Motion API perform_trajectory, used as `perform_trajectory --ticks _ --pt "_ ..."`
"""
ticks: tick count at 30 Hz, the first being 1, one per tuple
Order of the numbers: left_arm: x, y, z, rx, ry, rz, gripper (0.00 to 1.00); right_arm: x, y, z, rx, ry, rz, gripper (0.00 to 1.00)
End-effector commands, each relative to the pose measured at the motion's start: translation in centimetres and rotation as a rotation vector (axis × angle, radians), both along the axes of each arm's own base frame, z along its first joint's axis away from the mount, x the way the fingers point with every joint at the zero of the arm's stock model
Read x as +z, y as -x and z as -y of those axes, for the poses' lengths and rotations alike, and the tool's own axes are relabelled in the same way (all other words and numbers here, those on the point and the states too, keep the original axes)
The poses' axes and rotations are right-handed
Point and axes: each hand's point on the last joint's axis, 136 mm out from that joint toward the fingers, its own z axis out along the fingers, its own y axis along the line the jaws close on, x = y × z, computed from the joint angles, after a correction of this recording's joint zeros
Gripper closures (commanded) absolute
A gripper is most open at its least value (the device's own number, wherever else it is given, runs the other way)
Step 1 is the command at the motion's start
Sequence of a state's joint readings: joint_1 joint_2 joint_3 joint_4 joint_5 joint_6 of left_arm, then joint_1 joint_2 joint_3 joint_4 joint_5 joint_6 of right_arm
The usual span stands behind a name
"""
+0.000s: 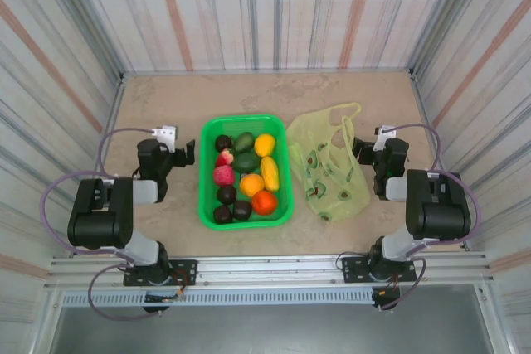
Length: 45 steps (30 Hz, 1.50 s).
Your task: Place the fake fruits into the plastic bag and tie a complex knot
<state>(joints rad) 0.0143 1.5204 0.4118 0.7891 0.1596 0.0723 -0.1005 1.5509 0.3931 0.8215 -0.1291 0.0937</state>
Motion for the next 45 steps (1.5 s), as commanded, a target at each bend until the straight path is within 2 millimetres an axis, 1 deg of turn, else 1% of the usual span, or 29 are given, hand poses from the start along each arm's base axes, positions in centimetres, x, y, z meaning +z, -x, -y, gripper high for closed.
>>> perform_trajectory --ticks 1,11,17,30,33,34,36,38,41,42,44,45 --pt "0.4 -0.1 -0.2 0.01 -0.014 0.013 0.01 0.4 -0.4 0.0 0.004 0.005 0.01 0.01" --pt "0.4 0.0 -0.3 -0.012 0.018 0.02 0.01 0.4 -0.4 -0.2 0.007 0.006 0.014 0.01" --pt "0.3 0.0 0.0 0.013 -0.03 0.011 0.01 0.4 -0.3 -0.3 0.004 0.015 0.014 0.01" --pt "0.3 0.0 -0.1 0.014 -0.029 0.012 0.01 0.5 -0.3 -0.3 0.002 0.015 0.016 0.01" --pt "0.6 -0.1 -0.7 0.055 -0.031 0.012 0.01 0.5 -0.3 -0.3 0.002 0.014 0.018 0.01" --pt "0.9 -0.2 -1.4 0.099 -0.03 0.009 0.01 0.5 -0.2 -0.3 0.002 0.013 0.022 0.01" --pt "1.8 0.1 -3.1 0.206 -0.031 0.013 0.01 1.0 -0.4 -0.1 -0.009 0.012 0.022 0.01" --pt "2.6 0.3 -4.2 0.279 -0.036 -0.013 0.01 2.3 -0.5 0.1 -0.023 0.01 -0.012 0.01" --pt "4.6 0.4 -5.4 0.35 -0.042 -0.009 0.01 4.9 -0.7 1.6 -0.114 0.024 -0.053 0.01" --pt "5.7 0.5 -5.6 0.364 -0.046 0.011 0.01 5.9 -0.6 2.1 -0.142 0.035 -0.053 0.01" --pt "8.2 0.6 -5.8 0.37 -0.083 0.066 0.01 8.4 -0.4 3.3 -0.228 0.03 0.0 0.01" --pt "9.9 0.6 -5.7 0.378 -0.092 0.098 0.01 10.0 -0.3 3.6 -0.254 0.017 0.029 0.01"
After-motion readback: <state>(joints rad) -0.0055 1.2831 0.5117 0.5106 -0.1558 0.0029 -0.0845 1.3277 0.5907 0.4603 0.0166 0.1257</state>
